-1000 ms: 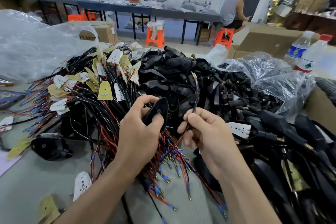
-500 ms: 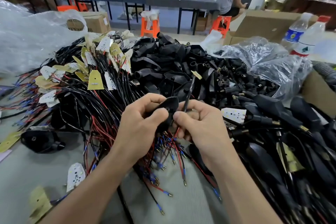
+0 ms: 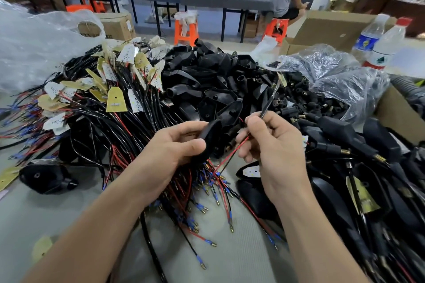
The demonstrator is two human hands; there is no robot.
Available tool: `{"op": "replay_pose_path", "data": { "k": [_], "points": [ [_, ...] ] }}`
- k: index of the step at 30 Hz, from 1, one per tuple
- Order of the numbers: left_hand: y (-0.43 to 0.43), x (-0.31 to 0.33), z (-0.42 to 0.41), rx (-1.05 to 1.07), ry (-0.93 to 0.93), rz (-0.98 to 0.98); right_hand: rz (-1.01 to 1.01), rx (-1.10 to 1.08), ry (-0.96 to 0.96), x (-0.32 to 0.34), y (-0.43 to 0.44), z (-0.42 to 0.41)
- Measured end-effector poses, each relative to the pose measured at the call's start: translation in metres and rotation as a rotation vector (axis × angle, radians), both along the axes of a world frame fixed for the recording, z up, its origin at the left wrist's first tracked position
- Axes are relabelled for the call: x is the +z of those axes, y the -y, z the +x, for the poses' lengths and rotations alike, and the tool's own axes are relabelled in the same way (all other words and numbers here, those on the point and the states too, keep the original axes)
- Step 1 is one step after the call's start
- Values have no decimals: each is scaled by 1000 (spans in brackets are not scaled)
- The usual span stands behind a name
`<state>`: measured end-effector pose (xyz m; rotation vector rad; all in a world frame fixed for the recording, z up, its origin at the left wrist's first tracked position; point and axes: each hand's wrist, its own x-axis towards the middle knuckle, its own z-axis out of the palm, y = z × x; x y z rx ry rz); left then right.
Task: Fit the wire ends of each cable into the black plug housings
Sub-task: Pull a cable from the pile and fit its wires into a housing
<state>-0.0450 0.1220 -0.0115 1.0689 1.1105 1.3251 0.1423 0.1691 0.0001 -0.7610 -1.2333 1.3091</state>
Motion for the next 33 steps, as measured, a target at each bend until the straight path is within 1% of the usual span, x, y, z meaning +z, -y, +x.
{"op": "replay_pose_path", "data": {
  "k": [4, 6, 10, 13, 16, 19, 23, 26, 28, 31, 33],
  "points": [
    [3, 0, 3, -105, -114, -24, -30, -42, -36, 0, -3, 0],
    [4, 0, 4, -110, -157, -36, -36, -77, -48, 0, -4, 2],
    [7, 0, 4, -133, -163, -78, -82, -49, -95, 0, -4, 5],
    [7, 0, 3, -160, -125, -87, -98, 50, -43, -1, -1, 7],
    [5, -3, 6, -78, -79, -99, -130, 146, -45, -1, 0, 8],
    [1, -5, 8, 20, -36, -106, -146, 158, -53, 1, 0, 9],
    [4, -3, 8, -41, -84, -93, -124, 54, -61, 0, 1, 5],
    [5, -3, 8, -42, -81, -91, -32, -70, 38, -3, 1, 2],
    [4, -3, 10, 4, -77, -93, -9, -91, 66, -3, 0, 3],
    [3, -4, 12, 79, -99, -61, -87, 2, -11, -2, -1, 6],
    [4, -3, 13, 117, -97, -11, -129, 67, 2, -1, -2, 10]
  ]
}}
